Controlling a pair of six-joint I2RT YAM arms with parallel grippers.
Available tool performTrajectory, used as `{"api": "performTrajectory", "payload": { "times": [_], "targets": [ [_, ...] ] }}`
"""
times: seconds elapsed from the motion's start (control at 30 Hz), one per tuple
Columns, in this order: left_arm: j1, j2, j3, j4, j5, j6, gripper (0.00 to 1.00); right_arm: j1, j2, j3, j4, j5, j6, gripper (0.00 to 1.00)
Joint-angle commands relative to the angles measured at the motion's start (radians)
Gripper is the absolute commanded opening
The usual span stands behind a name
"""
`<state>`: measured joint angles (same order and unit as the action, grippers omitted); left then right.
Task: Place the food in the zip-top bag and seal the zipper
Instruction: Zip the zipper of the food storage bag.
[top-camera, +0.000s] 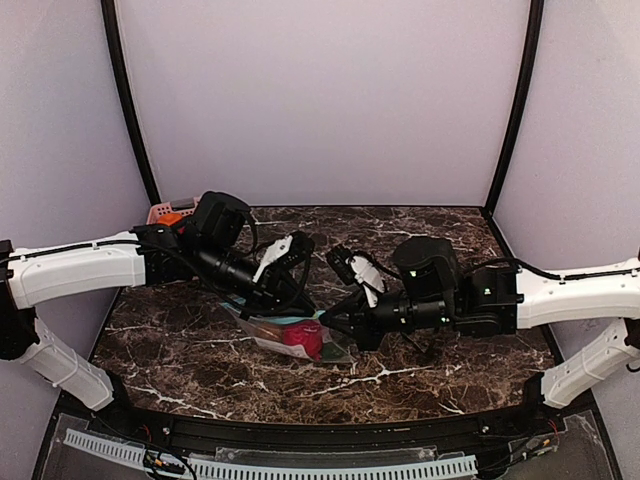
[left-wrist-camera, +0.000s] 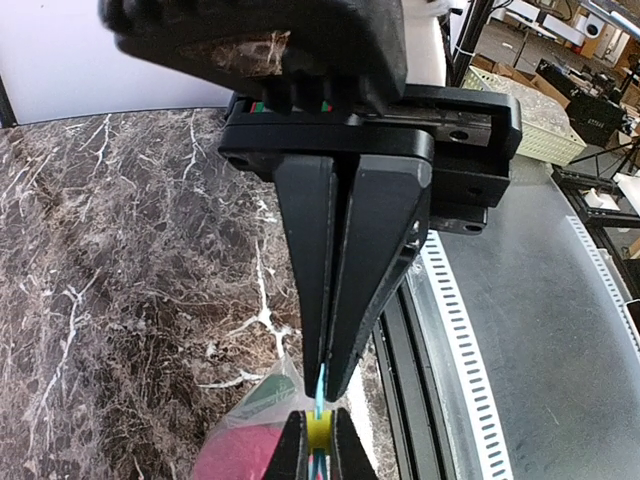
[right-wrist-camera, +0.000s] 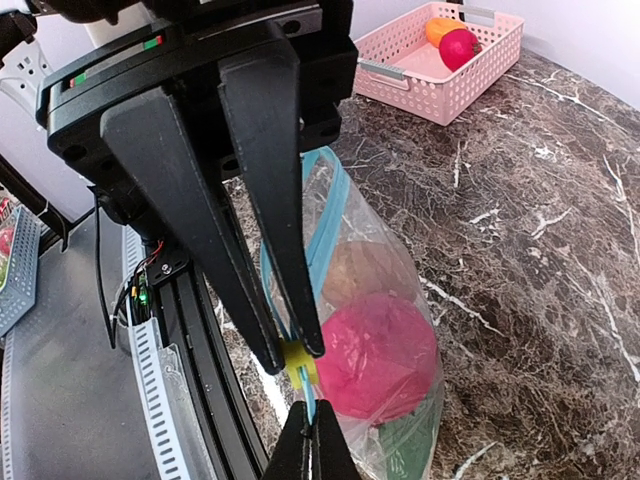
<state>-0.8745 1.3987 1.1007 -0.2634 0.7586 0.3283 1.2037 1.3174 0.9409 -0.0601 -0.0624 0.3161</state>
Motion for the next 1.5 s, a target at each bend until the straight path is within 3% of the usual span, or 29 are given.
{"api": "performTrajectory", "payload": {
  "times": [0.0,0.53,1.3,1.43,1.47],
  "targets": [
    [-0.004,-0.01,0.022,-0.101,-0.052,0.043,0.01,-0.025,-0.041,-0.019,0.046,0.046,0.022,0.0],
    [0.069,-0.046,0.002,-0.172,-0.107,0.055,0.01,-0.053,-0.064,-0.055,0.04,0.094,0.044,0.0],
    [0.13,-0.098,-0.092,-0.075,-0.103,-0.007,0.01,-0.13,-0.026,-0.044,0.05,0.163,0.111,0.0],
    [0.13,-0.103,-0.093,-0.057,-0.078,-0.036,0.1,-0.131,-0.006,-0.046,0.12,0.093,0.093,0.0],
    [0.13,-0.103,-0.093,-0.055,-0.068,-0.046,0.17,-0.13,0.001,-0.045,0.134,0.071,0.086,0.0]
  ]
}}
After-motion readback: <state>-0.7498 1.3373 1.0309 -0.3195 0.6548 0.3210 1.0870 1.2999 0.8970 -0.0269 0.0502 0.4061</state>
